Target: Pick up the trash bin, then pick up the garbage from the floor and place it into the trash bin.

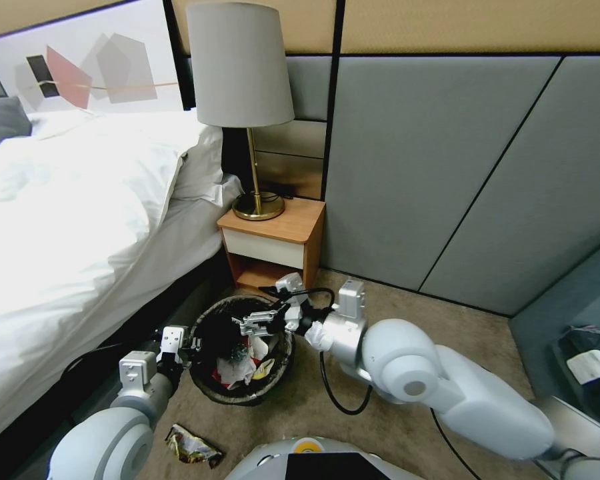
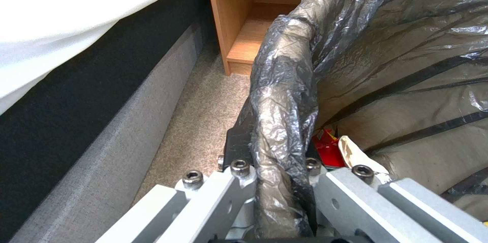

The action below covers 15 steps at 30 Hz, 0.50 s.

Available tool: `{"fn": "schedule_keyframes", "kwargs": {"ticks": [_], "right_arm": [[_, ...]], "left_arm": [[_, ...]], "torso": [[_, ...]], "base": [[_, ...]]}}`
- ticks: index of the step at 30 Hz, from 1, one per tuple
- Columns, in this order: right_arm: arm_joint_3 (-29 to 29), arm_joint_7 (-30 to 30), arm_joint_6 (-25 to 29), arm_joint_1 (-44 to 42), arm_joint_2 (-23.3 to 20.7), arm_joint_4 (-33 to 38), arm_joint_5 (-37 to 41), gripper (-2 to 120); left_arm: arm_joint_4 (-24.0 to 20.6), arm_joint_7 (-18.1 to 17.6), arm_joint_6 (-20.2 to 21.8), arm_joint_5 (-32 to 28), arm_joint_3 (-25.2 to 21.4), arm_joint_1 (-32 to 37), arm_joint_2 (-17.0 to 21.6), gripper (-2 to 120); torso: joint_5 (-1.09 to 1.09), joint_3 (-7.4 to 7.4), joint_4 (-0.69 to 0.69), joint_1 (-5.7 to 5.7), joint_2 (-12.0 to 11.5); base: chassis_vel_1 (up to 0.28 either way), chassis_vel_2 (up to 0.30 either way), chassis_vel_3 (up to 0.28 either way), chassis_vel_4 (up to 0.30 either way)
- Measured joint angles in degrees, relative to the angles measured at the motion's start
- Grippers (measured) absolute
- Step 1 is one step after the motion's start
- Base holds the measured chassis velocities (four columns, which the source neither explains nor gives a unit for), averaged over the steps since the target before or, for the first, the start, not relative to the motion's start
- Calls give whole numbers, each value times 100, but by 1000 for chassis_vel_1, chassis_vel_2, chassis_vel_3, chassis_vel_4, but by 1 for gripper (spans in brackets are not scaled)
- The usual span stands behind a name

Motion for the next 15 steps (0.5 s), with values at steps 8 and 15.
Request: {"fn": "schedule_keyframes", "kwargs": {"ticks": [8, 15], "right_arm": [[770, -273, 302, -121, -484, 16, -116, 100], [1629, -174, 802, -1293, -1103, 8, -1384, 100]], "left_arm": [[0, 2, -3, 20, 9, 5, -4, 1], [0, 41, -13, 55, 30, 7, -55, 1]], "torso": [[0, 0, 0, 0, 0], [0, 0, -1, 0, 0]], "base": [[0, 0, 0, 0], [0, 0, 0, 0]]}}
